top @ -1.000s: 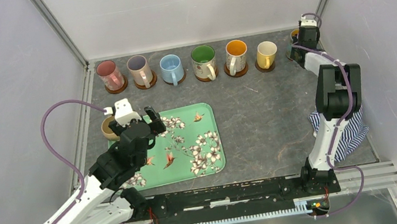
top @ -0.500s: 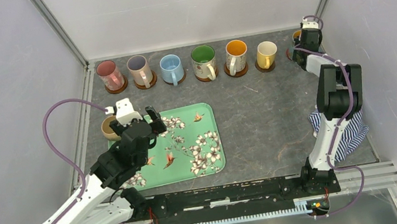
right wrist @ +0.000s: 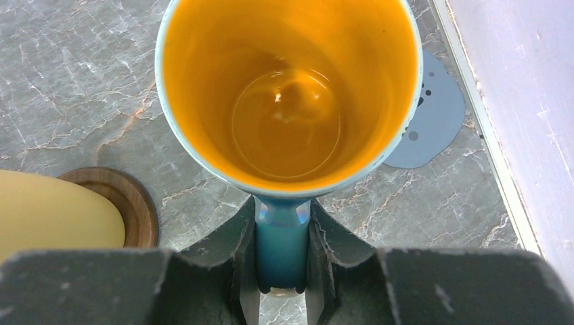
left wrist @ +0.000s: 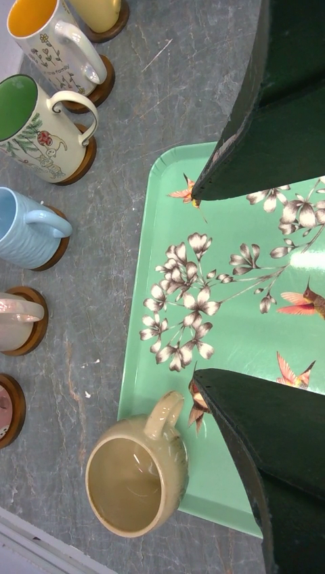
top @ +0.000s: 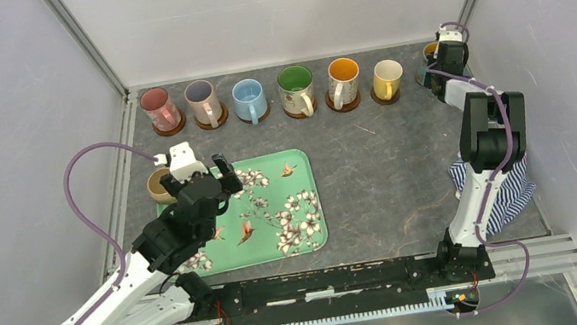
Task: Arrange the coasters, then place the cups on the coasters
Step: Place the cup on the coaster.
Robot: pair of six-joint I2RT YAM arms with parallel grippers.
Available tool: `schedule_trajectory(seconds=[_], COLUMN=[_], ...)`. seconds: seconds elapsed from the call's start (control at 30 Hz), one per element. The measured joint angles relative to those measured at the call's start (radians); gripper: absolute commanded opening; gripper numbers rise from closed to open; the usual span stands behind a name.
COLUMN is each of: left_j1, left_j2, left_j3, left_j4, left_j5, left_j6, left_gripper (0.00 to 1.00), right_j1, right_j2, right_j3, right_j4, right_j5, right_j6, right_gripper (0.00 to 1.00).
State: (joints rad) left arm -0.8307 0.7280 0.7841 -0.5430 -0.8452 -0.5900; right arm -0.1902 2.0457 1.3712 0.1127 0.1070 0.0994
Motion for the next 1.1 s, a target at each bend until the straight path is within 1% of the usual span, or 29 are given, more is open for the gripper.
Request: schedule_trajectory(seconds=[0.4, 0.9, 0.97, 1.03, 1.1], left_j1=[0.0, 0.0, 0.0, 0.0, 0.0], left_j2=[0.0, -0.003, -0.003, -0.003, -0.003], left_j3=[0.0, 0.0, 0.0, 0.0, 0.0], left_j4=[0.0, 0.0, 0.0, 0.0, 0.0], left_j5=[0.0, 0.0, 0.0, 0.0, 0.0], left_j6=[0.0, 0.0, 0.0, 0.0, 0.0], left_gripper=[1.0, 1.0, 1.0, 1.0, 1.0], right_j1=[-0.001, 0.011, 0.011, 0.012, 0.013], right_j2=[0.017, 0.029, 0.029, 0.029, 0.029], right_j3=[0.022, 0.059, 0.059, 0.059, 0.059], right_j4=[-0.002, -0.044, -0.045, -0.045, -0.046], right_j5=[-0.063, -0.09, -0.087, -0.082, -0.079], right_j6=[0.01, 0.011, 0.011, 0.011, 0.011], right_gripper=[0.0, 0.0, 0.02, 0.07, 0.08])
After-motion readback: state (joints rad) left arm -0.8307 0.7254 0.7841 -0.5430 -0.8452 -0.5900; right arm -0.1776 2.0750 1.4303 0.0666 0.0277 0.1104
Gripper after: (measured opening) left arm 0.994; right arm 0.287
